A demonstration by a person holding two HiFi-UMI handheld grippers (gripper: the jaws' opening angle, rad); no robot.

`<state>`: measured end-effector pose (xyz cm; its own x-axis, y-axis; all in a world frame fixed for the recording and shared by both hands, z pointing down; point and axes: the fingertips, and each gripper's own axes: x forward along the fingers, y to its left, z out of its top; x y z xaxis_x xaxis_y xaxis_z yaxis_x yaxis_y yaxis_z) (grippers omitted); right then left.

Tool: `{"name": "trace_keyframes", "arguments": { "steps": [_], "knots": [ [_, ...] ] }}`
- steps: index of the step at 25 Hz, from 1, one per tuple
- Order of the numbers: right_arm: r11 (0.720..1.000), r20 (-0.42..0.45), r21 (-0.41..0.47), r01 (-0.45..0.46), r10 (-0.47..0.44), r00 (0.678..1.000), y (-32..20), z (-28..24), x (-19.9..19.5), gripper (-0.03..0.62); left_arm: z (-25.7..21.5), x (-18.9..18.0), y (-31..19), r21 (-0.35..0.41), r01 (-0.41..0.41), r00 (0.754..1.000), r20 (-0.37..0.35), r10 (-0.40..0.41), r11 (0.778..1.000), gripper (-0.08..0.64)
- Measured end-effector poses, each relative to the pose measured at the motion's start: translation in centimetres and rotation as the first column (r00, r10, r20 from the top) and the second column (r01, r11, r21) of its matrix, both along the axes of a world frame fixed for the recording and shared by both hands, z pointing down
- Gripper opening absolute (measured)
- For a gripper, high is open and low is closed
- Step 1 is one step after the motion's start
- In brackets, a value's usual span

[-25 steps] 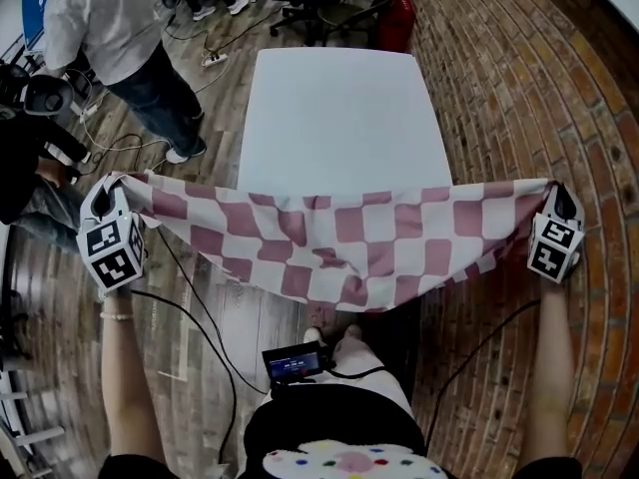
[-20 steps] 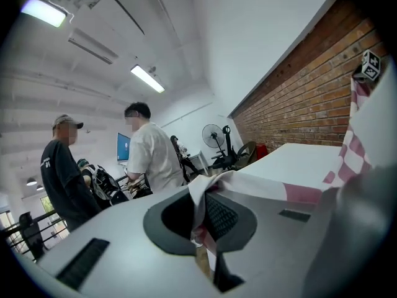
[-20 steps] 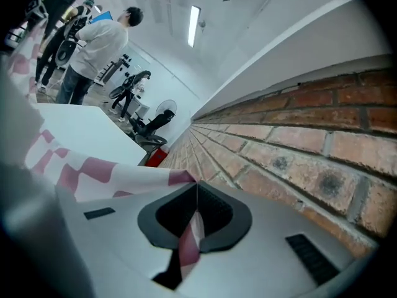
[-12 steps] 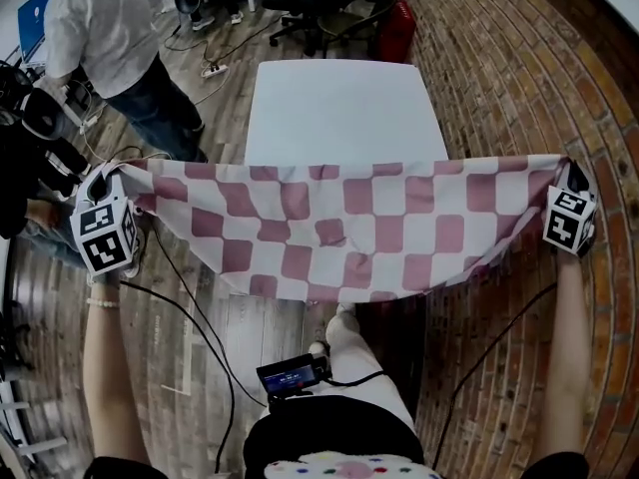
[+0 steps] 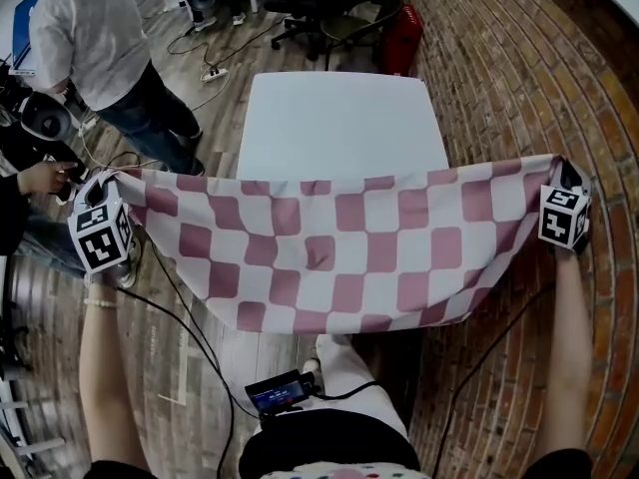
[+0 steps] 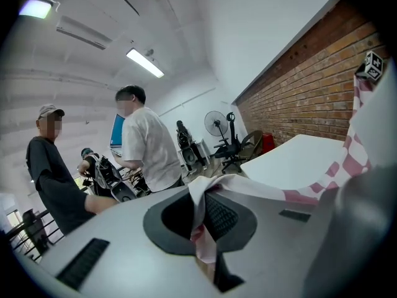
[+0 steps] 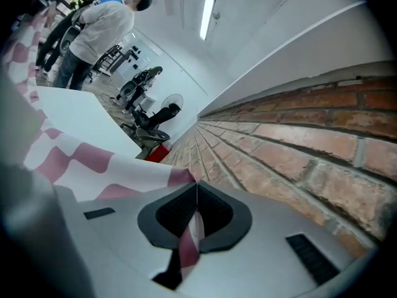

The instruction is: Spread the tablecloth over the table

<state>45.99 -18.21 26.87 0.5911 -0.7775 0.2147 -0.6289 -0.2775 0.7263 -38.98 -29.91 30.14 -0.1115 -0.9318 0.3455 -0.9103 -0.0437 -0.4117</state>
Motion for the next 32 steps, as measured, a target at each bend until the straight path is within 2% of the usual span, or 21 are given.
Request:
{"name": "trace_keyframes", "arguments": {
  "steps": [13, 26, 32],
  "knots": [
    [0.985, -0.019, -0.161, 0.058, -0.062, 0.998, -13.2, 7.6, 2.3, 0.034, 1.8, 1.8, -11.7, -0.023, 0.068, 0.996, 0.054, -0.067, 0.997, 0.014],
    [0.973, -0.050, -0.212, 0.087, -0.100, 0.994, -25.6, 11.3, 4.8, 0.034, 3.4, 4.5, -22.9, -0.032, 0.120, 0.991, 0.070, -0.118, 0.992, 0.014],
    [0.978, -0.070, -0.196, 0.072, -0.087, 0.994, -30.6, 11.2, 6.7, 0.034, 2.7, 7.1, -27.3, -0.011, 0.101, 0.991, 0.086, -0.099, 0.995, 0.014]
  ]
}}
